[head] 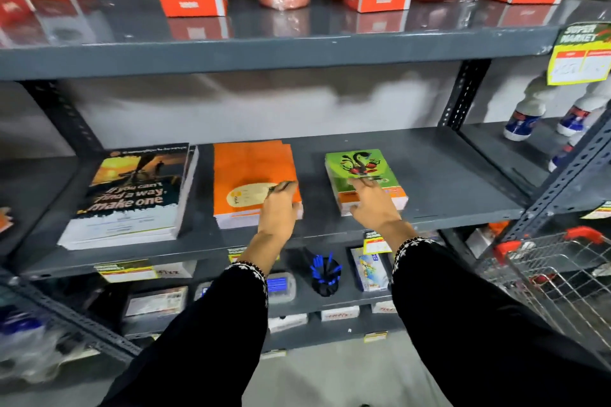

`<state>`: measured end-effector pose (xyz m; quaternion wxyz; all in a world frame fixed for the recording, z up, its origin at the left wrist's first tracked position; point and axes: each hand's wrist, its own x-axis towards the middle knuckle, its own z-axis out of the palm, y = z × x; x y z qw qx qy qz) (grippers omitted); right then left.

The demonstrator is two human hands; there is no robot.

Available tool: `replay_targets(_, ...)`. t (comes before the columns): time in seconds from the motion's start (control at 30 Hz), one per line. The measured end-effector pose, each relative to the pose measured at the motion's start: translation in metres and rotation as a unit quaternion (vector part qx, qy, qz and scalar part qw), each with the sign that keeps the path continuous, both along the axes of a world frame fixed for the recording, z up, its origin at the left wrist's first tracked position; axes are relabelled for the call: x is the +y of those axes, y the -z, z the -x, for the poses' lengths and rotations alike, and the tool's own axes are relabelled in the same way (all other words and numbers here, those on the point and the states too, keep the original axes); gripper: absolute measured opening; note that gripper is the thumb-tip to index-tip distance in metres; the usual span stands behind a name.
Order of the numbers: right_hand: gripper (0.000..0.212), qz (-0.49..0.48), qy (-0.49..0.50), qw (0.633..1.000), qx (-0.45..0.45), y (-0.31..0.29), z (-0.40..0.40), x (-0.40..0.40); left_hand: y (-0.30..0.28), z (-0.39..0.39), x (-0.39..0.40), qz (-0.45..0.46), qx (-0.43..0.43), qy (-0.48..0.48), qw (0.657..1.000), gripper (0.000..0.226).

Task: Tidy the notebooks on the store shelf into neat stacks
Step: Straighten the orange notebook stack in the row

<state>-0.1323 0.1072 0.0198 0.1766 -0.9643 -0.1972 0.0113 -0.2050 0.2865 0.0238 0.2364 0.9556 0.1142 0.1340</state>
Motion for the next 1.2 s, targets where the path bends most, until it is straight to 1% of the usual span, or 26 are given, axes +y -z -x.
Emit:
replay_targets(0.13,0.065,-0.007,-0.026,1.000,0.012,0.006,0.025,0.058,0.002,0.032,0.066,0.009,0.009,-0.037,0.999,0.048)
replay_targets(0.2,0.063,-0.004,-0.033,0.999,0.022,0.009,0.032,0.079,0.005,0.045,0.092,0.030,0.011,-0.051,0.998,0.048)
replay_targets(0.33,0.058,0.006,-0.033,0.998,0.050,0.017,0.035,0.101,0.009,0.059,0.119,0.071,0.014,-0.076,0.994,0.043)
replay_targets(0.43,0.057,0.033,-0.026,0.997,0.066,0.018,0.033,0.111,0.015,0.060,0.127,0.088,0.030,-0.089,0.992,0.040)
replay_targets(0.53,0.058,0.084,-0.025,0.993,0.085,0.020,0.030,0.117,0.018,0.059,0.129,0.100,0.028,-0.096,0.990,0.036)
replay_targets(0.6,0.055,0.100,-0.023,0.992,0.080,0.021,0.029,0.120,0.019,0.057,0.130,0.105,0.029,-0.101,0.989,0.035)
replay_targets(0.77,0.041,0.097,-0.017,0.995,0.031,0.021,0.027,0.120,0.021,0.053,0.131,0.116,0.028,-0.108,0.987,0.033)
replay_targets(0.9,0.031,0.100,-0.008,0.995,-0.002,0.020,0.026,0.116,0.019,0.052,0.129,0.107,0.037,-0.112,0.987,0.032)
replay_targets(1.07,0.031,0.088,-0.006,0.996,0.010,0.015,0.024,0.112,0.019,0.050,0.124,0.095,0.034,-0.125,0.987,0.030)
replay_targets(1.2,0.028,0.083,-0.012,0.996,0.012,0.014,0.023,0.110,0.021,0.053,0.122,0.057,0.049,-0.123,0.990,0.030)
